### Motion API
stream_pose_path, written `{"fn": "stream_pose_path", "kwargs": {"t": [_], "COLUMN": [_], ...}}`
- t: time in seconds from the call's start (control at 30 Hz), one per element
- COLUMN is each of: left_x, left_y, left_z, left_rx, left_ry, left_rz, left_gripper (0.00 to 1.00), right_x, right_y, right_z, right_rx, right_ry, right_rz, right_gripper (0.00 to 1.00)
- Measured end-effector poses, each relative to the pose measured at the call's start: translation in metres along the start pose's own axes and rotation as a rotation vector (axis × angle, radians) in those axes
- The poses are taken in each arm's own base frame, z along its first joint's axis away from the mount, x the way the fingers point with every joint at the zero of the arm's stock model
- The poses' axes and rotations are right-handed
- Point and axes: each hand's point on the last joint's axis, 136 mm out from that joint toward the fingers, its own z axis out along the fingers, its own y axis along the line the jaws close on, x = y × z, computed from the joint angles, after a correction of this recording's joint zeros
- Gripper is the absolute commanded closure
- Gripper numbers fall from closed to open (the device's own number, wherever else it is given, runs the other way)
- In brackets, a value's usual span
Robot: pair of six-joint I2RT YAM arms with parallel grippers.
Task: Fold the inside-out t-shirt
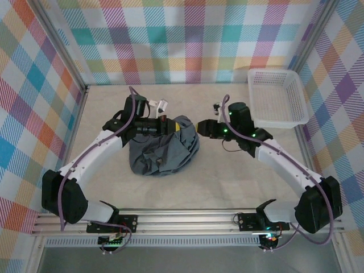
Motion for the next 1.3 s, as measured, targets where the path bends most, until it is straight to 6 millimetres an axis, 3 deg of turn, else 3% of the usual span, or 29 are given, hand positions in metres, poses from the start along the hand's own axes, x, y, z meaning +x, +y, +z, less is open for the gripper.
{"fn": "stream_pose_path", "kwargs": {"t": [0.1, 0.17, 0.2, 0.3, 0.37, 0.47, 0.6, 0.67, 0.73, 0.87, 1.0, 1.1, 1.2, 1.23, 1.3], "left_x": [-0.002, -0.002, -0.002, -0.004, -0.006, -0.010, -0.013, -0.012, -0.008, -0.008, -0.012, -0.013, -0.013, -0.013, -0.013], "left_y": [0.000, 0.000, 0.000, 0.003, 0.004, -0.001, -0.006, -0.006, -0.004, -0.005, -0.010, -0.012, -0.012, -0.012, -0.013], "left_z": [0.001, 0.001, 0.001, 0.001, -0.001, -0.003, -0.007, -0.007, -0.007, -0.006, -0.007, -0.008, -0.008, -0.008, -0.008], "left_rx": [-0.001, -0.001, -0.001, -0.018, -0.021, -0.016, -0.013, -0.015, -0.019, -0.011, 0.000, 0.007, 0.007, 0.008, 0.008], "left_ry": [0.000, 0.002, 0.002, -0.010, -0.015, -0.025, -0.033, -0.027, -0.010, -0.003, -0.012, -0.011, -0.012, -0.012, -0.013], "left_rz": [-0.001, -0.002, -0.002, -0.003, -0.008, -0.010, -0.016, -0.024, -0.040, -0.041, -0.029, -0.025, -0.025, -0.024, -0.024], "left_gripper": [1.00, 1.00, 1.00, 1.00, 1.00, 1.00, 1.00, 1.00, 1.00, 1.00, 1.00, 1.00, 1.00, 1.00, 1.00], "right_x": [0.018, 0.028, 0.029, 0.026, 0.024, 0.036, 0.086, 0.108, 0.115, 0.102, 0.069, 0.044, 0.026, 0.022, 0.014], "right_y": [0.027, 0.032, 0.029, 0.014, -0.001, -0.032, -0.080, -0.097, -0.103, -0.095, -0.067, -0.041, -0.019, -0.015, -0.005], "right_z": [0.018, 0.031, 0.036, 0.055, 0.063, 0.063, 0.054, 0.048, 0.045, 0.035, 0.020, 0.014, 0.022, 0.026, 0.038], "right_rx": [-0.051, -0.056, -0.040, 0.035, 0.110, 0.220, 0.324, 0.361, 0.379, 0.388, 0.335, 0.260, 0.184, 0.166, 0.130], "right_ry": [0.024, 0.050, 0.057, 0.076, 0.071, 0.072, 0.171, 0.228, 0.266, 0.277, 0.166, 0.069, 0.020, 0.021, 0.023], "right_rz": [0.090, 0.147, 0.176, 0.224, 0.226, 0.202, 0.112, 0.068, 0.004, -0.127, -0.285, -0.429, -0.549, -0.565, -0.593], "right_gripper": [0.28, 0.29, 0.38, 0.87, 0.99, 0.93, 0.75, 0.67, 0.60, 0.34, 0.22, 0.24, 0.31, 0.36, 0.61]}}
